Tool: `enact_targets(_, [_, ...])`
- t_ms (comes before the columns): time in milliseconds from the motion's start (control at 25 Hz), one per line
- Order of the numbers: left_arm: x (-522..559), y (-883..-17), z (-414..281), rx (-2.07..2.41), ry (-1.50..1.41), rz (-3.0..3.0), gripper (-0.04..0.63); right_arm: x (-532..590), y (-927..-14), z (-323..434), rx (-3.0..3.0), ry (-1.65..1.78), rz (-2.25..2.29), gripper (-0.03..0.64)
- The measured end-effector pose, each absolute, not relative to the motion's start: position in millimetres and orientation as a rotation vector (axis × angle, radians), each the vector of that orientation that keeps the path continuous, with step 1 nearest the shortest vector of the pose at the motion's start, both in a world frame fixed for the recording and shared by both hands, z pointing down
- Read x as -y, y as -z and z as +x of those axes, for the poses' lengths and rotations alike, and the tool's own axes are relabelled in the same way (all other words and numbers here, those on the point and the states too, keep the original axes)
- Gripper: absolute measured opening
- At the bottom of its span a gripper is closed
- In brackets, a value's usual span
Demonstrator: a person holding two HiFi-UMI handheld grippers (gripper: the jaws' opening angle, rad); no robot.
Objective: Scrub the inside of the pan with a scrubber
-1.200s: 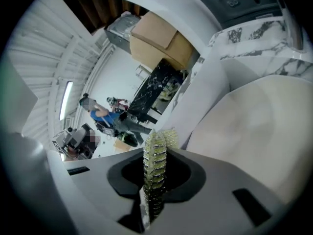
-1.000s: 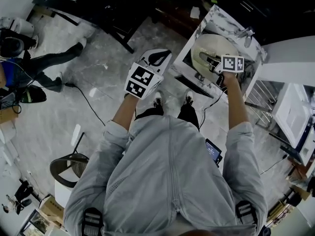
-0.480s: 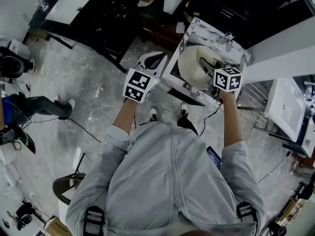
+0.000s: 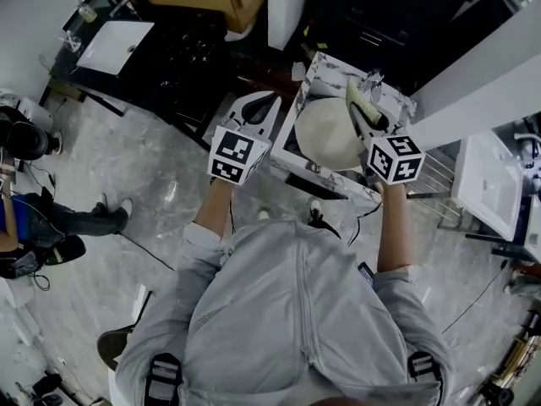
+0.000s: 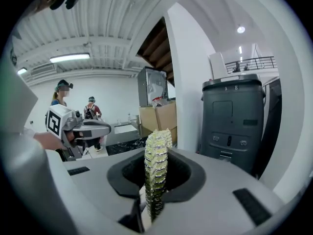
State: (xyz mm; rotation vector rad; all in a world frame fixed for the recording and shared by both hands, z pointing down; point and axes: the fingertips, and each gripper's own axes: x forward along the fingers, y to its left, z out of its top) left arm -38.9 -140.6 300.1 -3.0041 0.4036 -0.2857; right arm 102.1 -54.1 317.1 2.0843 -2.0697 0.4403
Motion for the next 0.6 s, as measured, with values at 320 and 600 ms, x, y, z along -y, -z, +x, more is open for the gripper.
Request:
enact_targets(320, [137.6, -264.7, -32.5, -0.387, 0.203, -2.946, 0.025, 38.0, -259.1, 100.7, 2.052, -0.237, 2.167, 0.083])
enact_targets(600, [131.4, -230.8, -30.5, -0.356, 0.107, -2.945, 0.025, 27.6, -231.4, 99.4, 2.053, -0.134, 2.189, 0.083])
